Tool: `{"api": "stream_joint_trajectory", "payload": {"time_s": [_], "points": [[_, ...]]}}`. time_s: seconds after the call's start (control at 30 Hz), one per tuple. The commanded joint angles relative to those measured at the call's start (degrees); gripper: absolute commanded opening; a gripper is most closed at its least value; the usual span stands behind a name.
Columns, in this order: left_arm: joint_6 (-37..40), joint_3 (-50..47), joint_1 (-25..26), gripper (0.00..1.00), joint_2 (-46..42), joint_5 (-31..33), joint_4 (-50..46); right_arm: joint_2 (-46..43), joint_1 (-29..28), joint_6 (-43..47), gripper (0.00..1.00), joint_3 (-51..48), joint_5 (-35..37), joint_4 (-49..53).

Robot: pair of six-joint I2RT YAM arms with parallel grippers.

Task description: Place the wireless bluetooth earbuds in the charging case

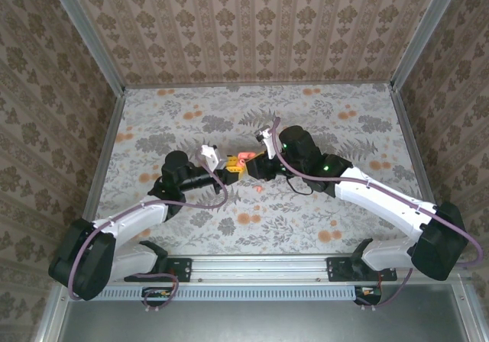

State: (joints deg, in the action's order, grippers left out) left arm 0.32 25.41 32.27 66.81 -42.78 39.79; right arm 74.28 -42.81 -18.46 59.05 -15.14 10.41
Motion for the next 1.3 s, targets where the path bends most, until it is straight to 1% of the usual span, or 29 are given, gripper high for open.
{"api": "stream_joint_trajectory", "payload": {"time_s": [0.0,0.43,1.27], "points": [[1.09,0.87,0.42,0.07,-1.25,-0.44,0.64,0.54,-0.33,-0.86,0.31,1.69,1.31,-0.92],[0.87,1.13,0.51,0.07,-0.98,-0.62,1.07,0.51,-0.30,-0.79,0.29,1.16,4.63,-0.20],[0.56,0.52,0.69,0.07,-2.21,-1.18,1.78,0.07,-0.22,-0.77,0.29,0.42,6.50,-0.13]]}}
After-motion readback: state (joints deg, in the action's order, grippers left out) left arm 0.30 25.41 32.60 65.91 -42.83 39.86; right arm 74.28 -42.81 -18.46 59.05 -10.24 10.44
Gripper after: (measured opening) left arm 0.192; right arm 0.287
